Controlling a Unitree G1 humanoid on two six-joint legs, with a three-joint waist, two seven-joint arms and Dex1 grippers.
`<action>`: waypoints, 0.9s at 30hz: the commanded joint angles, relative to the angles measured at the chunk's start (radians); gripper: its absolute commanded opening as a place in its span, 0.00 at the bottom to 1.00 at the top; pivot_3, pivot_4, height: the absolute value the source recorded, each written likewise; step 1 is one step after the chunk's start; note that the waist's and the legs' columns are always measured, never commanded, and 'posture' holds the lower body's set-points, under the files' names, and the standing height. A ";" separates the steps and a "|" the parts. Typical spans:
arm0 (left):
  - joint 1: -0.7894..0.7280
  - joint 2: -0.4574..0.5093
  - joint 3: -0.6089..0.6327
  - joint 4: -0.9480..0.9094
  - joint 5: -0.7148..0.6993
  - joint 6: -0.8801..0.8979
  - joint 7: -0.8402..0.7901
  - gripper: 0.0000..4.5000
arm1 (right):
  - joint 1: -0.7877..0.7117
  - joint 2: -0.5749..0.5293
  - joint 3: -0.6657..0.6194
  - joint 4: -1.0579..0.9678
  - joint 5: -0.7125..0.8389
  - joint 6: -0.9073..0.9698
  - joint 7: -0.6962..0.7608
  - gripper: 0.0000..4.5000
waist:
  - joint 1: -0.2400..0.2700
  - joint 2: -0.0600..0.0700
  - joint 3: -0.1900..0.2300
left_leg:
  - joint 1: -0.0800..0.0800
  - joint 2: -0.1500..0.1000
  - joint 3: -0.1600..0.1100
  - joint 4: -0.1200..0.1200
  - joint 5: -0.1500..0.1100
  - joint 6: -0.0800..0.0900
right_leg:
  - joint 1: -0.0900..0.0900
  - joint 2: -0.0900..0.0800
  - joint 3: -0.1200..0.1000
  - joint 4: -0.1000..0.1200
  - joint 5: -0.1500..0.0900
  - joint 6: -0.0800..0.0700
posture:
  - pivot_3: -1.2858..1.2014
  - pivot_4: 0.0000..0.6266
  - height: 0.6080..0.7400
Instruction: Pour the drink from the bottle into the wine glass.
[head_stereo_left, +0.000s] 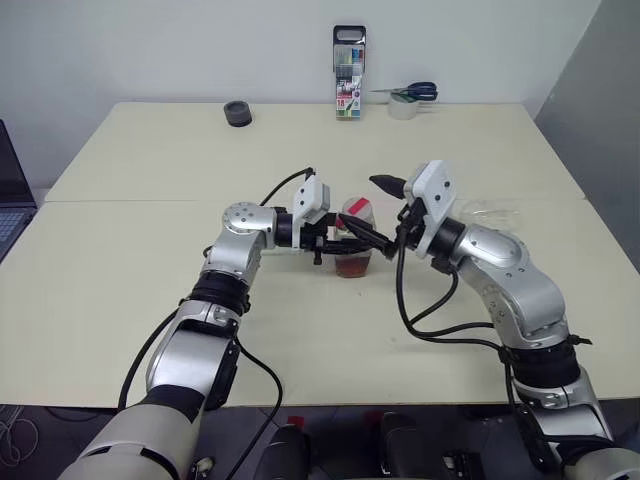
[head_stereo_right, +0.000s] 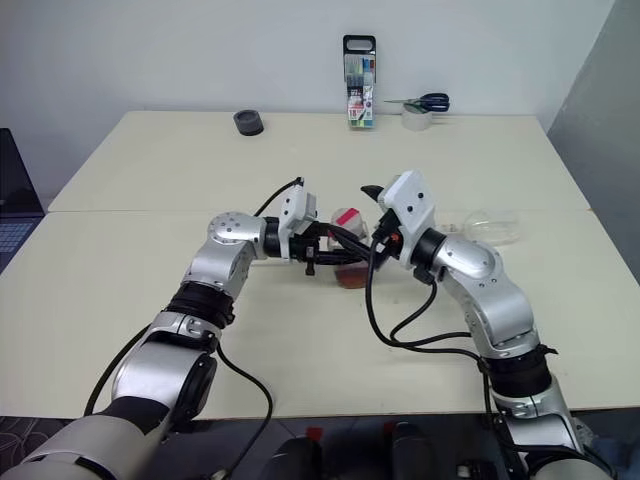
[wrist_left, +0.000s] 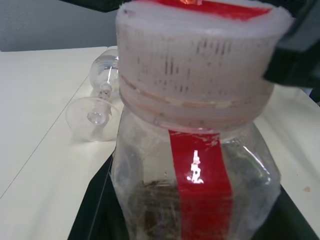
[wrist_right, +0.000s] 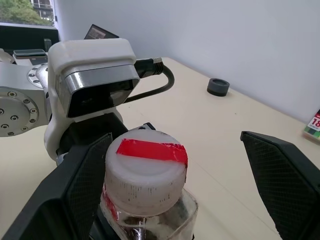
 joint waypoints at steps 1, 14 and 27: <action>-0.005 0.010 0.019 -0.059 -0.029 -0.009 -0.015 0.39 | 0.017 -0.040 -0.094 -0.042 0.016 0.019 -0.021 0.97 | 0.000 0.000 0.000 | 0.000 0.000 0.000 0.000 0.000 0.000 | 0.000 0.000 0.000 0.000 0.000 0.000 | 0.52 0.24 1.00; -0.023 0.014 0.034 -0.044 -0.045 0.024 -0.024 0.39 | 0.070 -0.125 -0.095 -0.213 0.178 0.161 0.054 0.97 | 0.001 0.000 0.000 | 0.000 0.000 0.000 0.000 -0.001 0.002 | 0.000 0.000 0.000 0.000 0.000 0.000 | 0.52 0.24 1.00; -0.024 0.015 0.025 -0.055 -0.055 0.040 -0.037 0.39 | -0.032 -0.045 -0.001 -0.157 0.065 0.123 -0.055 0.97 | 0.000 0.000 0.000 | 0.000 0.000 0.000 0.001 -0.001 0.002 | 0.000 0.000 0.000 0.000 0.000 0.000 | 0.52 0.24 1.00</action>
